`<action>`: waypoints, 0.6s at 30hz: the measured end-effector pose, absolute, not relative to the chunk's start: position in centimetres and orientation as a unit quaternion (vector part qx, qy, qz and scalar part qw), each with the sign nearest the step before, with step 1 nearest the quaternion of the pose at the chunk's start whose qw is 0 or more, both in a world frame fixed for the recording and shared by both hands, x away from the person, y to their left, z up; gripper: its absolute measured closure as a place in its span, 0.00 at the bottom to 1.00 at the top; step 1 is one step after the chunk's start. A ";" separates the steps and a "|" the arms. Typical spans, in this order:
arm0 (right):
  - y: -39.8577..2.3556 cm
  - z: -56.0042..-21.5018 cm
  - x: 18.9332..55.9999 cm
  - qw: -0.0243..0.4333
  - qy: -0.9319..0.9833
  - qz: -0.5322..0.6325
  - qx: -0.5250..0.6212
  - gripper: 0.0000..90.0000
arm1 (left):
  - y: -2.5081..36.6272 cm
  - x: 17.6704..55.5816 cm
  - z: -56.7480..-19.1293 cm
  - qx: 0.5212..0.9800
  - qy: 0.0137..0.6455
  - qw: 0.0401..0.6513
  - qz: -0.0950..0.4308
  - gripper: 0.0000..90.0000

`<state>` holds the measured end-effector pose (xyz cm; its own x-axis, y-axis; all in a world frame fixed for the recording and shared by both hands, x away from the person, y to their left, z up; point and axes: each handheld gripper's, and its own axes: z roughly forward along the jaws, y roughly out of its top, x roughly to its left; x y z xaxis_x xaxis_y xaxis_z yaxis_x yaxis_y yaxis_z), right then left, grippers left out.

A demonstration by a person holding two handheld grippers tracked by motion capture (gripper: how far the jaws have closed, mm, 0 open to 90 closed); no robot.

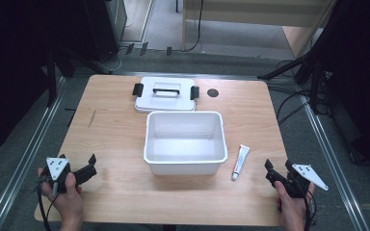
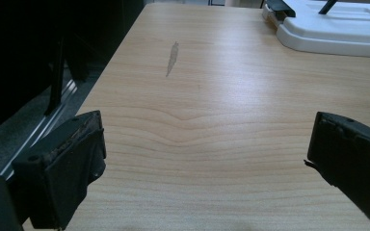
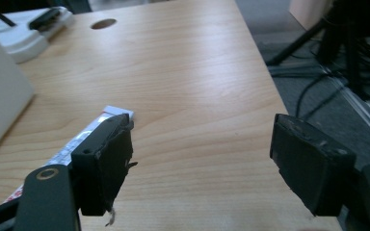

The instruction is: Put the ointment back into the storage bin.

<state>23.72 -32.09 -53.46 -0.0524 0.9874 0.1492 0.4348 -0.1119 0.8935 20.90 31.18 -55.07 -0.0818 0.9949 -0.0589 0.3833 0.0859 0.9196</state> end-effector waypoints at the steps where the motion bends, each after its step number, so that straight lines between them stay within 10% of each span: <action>1: -32.0 -53.4 23.8 0.323 0.583 0.422 0.614 0.26 | 31.2 21.0 -55.1 0.555 0.623 0.393 0.387 0.01; 18: -28.9 -51.5 24.7 0.281 0.660 0.305 0.626 0.22 | 30.9 22.2 -55.1 0.601 0.616 0.370 0.351 0.01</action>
<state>24.67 -28.88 -51.54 -0.0584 0.9982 0.0113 0.6554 0.0298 0.7547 22.15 30.94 -55.07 -0.0044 0.9994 -0.0347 0.4801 0.0326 0.8766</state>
